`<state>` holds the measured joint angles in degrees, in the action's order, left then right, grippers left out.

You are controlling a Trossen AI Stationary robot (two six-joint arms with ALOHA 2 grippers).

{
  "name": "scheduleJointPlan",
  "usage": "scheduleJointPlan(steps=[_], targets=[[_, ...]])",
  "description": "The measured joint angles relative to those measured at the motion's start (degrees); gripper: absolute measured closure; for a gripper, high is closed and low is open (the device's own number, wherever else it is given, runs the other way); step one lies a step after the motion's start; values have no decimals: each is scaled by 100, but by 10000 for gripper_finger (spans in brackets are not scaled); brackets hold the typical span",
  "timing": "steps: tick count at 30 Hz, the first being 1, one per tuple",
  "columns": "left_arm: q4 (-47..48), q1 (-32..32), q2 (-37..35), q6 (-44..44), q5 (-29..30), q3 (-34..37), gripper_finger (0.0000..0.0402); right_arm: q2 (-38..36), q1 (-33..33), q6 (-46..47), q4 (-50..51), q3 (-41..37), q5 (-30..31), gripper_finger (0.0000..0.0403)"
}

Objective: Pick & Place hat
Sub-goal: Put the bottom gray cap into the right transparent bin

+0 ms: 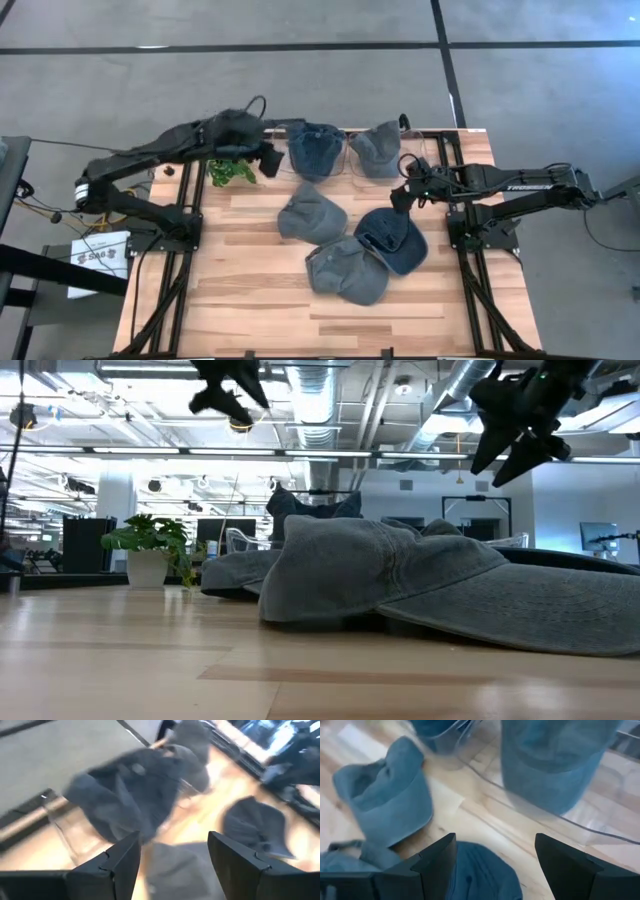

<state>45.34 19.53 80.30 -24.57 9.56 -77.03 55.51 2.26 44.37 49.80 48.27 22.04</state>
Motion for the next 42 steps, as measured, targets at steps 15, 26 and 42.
scheduleJointPlan(steps=[15,26,42], targets=[[-2869,-3533,-845,-3175,1523,3048,176,11,2,-1141,-2036,0,-1385,138],[-2937,-4336,-1903,-3699,2077,4045,176,1621,-414,-1043,-2412,1004,-1781,138],[-2670,-4790,-3095,-3301,2392,4360,176,4464,-930,-2280,-350,2538,-2515,138]])
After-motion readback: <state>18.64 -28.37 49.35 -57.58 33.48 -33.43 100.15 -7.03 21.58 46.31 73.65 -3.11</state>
